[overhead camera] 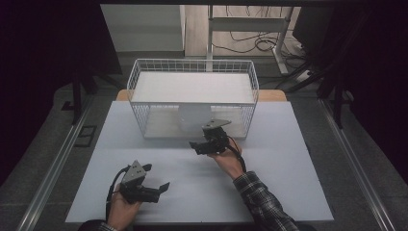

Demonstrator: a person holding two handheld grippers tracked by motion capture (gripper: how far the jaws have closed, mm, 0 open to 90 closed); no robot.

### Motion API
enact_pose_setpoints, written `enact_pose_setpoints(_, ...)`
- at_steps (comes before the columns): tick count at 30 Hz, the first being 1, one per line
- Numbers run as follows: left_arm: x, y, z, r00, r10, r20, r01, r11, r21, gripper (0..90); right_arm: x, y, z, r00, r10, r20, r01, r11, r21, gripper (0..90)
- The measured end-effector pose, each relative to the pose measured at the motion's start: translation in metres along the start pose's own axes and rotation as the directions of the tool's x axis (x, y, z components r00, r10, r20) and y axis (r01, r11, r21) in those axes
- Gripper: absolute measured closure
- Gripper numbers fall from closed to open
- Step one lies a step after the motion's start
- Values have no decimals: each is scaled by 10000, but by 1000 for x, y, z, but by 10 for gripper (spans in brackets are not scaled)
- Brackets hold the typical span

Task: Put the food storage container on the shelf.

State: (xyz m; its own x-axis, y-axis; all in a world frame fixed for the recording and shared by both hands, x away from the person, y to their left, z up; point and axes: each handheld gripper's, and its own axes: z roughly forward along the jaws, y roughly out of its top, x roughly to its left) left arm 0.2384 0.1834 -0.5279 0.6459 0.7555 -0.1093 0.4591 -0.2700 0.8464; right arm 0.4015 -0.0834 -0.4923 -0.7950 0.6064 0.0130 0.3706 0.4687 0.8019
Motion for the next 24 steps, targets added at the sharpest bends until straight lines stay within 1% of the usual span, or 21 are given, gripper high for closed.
enact_pose_setpoints(1, 0, 0, 0, 10000, -5, 1, 5, 10000, -3, 39, 0, -1, -1, 10000, -81, 15, 81, 10000, -26, 199)
enact_pose_setpoints(5, 0, 0, 0, 10000, -7, 8, 7, 10000, -3, 39, 2, -2, -5, 9999, -108, -73, 108, 9999, 11, 157)
enact_pose_setpoints(9, 0, 0, 0, 10000, -8, 19, 8, 10000, -19, 39, 4, -4, -10, 9997, -240, -97, 241, 9997, 25, 119)
enact_pose_setpoints(13, 1, 0, -1, 10000, 9, 16, -9, 10000, -42, 39, 8, -6, -16, 9993, -322, -202, 324, 9994, 79, 96)
enact_pose_setpoints(16, 1, 0, -1, 10000, -2, 25, 3, 10000, -59, 39, 10, -9, -21, 9988, -429, -245, 432, 9990, 110, 83)
enact_pose_setpoints(24, 2, 0, -2, 10000, 1, 36, -1, 10000, -61, 40, 15, -17, -34, 9986, -317, -420, 324, 9993, 172, 83)
